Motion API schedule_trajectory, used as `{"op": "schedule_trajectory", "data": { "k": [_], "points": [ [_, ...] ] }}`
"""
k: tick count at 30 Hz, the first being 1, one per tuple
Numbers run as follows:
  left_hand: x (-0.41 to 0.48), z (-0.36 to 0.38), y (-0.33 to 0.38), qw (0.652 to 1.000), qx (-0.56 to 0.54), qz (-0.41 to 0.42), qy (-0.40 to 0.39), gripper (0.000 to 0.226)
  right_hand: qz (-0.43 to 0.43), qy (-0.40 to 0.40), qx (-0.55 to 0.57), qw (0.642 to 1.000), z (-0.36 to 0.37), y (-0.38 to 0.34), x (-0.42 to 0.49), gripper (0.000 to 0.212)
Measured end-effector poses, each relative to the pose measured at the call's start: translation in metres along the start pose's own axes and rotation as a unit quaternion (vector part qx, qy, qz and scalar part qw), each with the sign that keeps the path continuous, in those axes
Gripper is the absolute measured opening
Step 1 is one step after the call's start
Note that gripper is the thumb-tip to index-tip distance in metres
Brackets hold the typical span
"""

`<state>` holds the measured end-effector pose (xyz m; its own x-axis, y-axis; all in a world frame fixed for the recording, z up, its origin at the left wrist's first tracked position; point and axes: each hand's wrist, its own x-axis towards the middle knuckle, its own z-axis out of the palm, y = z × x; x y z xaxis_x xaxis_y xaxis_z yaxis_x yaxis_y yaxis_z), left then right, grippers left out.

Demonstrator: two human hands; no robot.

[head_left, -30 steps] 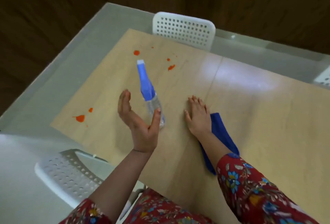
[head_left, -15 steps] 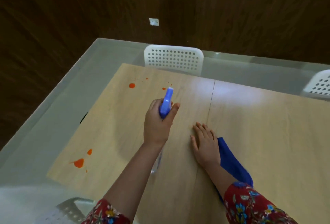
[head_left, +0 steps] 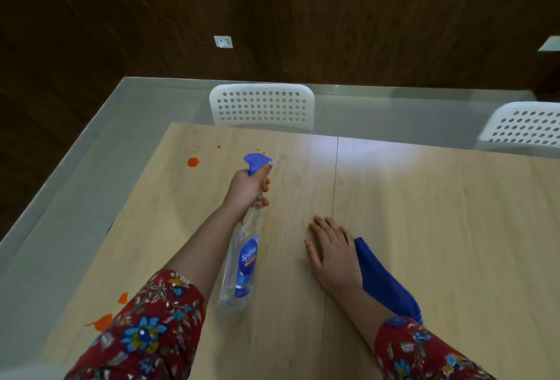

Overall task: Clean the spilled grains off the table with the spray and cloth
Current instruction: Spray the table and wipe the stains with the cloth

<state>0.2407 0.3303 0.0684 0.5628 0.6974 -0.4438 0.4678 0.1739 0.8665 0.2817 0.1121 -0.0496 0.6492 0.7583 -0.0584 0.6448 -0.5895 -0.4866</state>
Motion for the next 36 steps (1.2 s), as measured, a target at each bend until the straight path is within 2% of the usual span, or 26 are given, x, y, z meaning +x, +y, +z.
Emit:
{"op": "schedule_trajectory", "data": {
  "k": [3, 8, 14, 21, 27, 34, 36],
  "points": [
    [0.007, -0.009, 0.004, 0.999, 0.033, 0.029, 0.011, 0.041, -0.004, -0.005, 0.007, 1.000, 0.000, 0.001, 0.000, 0.076],
    [0.013, -0.021, 0.007, 0.994, 0.089, 0.044, 0.043, 0.039, -0.004, -0.016, -0.009, 1.000, 0.000, 0.002, 0.001, 0.067],
    [0.015, -0.044, -0.003, 0.989, 0.111, 0.046, 0.080, 0.038, -0.010, -0.069, -0.090, 0.994, 0.002, -0.001, 0.005, 0.080],
    [0.012, -0.082, -0.001, 0.982, 0.092, 0.056, 0.154, 0.047, -0.006, -0.108, -0.112, 0.988, -0.002, -0.001, 0.011, 0.085],
    [0.001, -0.112, 0.002, 0.967, 0.077, 0.106, 0.218, 0.038, -0.003, -0.150, -0.114, 0.982, -0.007, -0.002, 0.015, 0.086],
    [-0.021, -0.157, -0.011, 0.950, 0.114, 0.075, 0.282, 0.049, -0.009, -0.256, -0.084, 0.963, -0.024, -0.002, 0.026, 0.127],
    [-0.030, -0.171, -0.015, 0.950, 0.109, 0.063, 0.285, 0.049, -0.007, -0.293, -0.084, 0.952, -0.029, -0.004, 0.031, 0.121]
  ]
}}
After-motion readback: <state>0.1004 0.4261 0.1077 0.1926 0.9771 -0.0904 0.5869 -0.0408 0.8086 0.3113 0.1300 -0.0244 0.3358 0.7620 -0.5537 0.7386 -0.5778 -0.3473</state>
